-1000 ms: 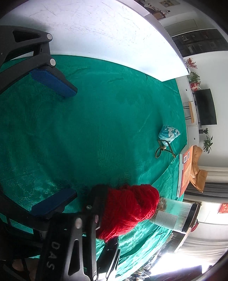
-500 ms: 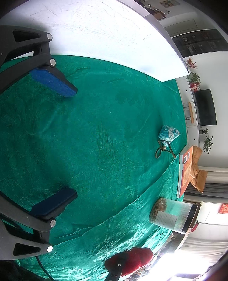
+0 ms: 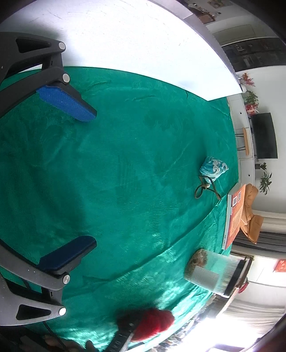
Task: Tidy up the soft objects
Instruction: 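Grasp the red yarn balls with the right tool and lift them, then grasp the blue-white patterned pouch with left tool while right tool holds yarn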
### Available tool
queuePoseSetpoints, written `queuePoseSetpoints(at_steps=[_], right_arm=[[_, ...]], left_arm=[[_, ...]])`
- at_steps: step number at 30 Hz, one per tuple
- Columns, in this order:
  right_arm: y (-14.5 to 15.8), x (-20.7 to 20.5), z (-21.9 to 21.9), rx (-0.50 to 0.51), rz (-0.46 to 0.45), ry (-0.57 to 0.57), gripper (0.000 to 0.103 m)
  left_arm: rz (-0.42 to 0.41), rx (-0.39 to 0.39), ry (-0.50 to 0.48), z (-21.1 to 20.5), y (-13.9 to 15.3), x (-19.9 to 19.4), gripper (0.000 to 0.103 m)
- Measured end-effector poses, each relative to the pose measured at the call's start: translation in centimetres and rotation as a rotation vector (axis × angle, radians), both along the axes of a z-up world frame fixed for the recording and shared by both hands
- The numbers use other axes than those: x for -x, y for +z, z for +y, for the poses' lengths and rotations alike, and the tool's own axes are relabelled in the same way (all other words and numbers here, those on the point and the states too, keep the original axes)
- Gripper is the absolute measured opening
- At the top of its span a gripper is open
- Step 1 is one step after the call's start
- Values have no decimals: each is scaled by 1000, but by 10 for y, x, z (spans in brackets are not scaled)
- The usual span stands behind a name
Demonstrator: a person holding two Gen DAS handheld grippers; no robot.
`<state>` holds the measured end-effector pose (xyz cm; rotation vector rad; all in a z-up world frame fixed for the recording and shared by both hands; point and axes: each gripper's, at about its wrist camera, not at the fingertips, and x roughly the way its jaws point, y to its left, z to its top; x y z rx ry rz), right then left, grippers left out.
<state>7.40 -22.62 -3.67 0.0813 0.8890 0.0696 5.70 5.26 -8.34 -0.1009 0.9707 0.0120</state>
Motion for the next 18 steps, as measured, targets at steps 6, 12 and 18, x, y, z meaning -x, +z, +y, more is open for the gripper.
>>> queuePoseSetpoints(at_steps=[6, 12, 18], right_arm=[[-2, -7, 19, 26, 5, 3, 73], [-4, -11, 25, 22, 2, 2, 73], [-4, -10, 24, 27, 3, 2, 73]], left_arm=[[-77, 182, 163, 20, 36, -59, 103], [-25, 169, 247, 34, 27, -163, 103], [61, -3, 214, 35, -6, -214, 101]])
